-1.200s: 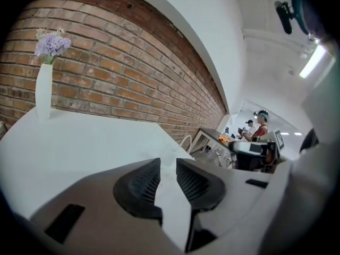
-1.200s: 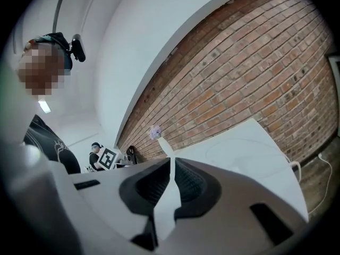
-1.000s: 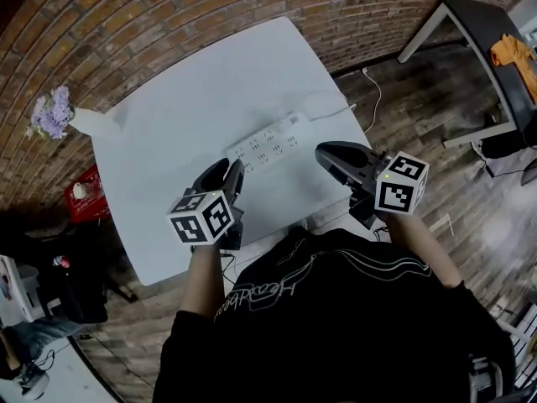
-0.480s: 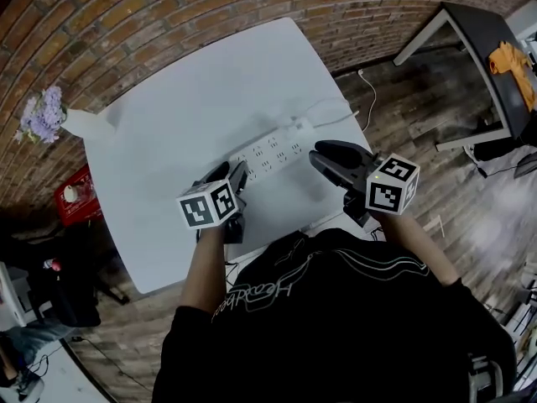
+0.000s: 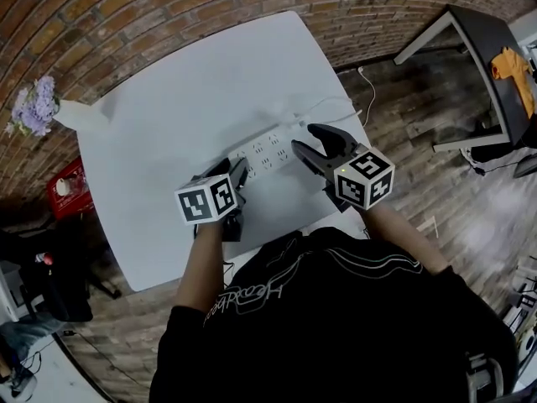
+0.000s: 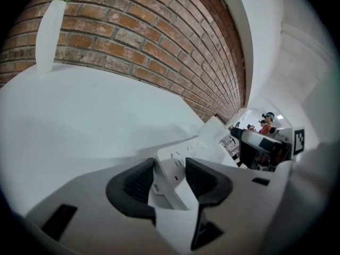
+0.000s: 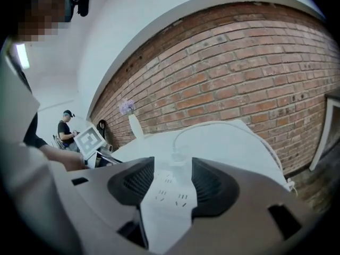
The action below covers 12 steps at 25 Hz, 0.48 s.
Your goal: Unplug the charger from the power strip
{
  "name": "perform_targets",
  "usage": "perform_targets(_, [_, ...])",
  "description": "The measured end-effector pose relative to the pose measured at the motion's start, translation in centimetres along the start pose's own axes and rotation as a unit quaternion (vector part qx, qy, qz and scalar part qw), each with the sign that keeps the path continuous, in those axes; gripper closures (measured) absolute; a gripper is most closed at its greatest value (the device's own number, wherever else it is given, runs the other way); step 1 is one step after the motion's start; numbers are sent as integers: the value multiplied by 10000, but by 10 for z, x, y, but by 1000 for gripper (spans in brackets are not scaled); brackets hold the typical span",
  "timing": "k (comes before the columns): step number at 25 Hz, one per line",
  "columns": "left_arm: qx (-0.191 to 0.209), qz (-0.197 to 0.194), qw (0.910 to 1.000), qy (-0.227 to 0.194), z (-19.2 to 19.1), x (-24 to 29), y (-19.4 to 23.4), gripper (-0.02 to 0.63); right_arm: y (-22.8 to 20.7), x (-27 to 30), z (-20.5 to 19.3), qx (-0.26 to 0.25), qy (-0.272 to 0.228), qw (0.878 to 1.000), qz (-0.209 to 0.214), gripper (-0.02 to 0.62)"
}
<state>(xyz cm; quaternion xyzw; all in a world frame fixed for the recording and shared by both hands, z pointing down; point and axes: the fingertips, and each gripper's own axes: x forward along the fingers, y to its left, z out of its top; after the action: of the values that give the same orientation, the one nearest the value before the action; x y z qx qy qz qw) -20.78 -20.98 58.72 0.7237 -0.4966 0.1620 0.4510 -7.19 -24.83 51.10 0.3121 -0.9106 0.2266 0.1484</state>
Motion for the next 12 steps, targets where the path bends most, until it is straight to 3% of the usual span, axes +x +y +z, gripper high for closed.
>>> perform_targets(12, [-141, -81, 9999, 8, -1, 2, 2, 419, -26, 50, -13, -783, 265, 9891, -1216, 400])
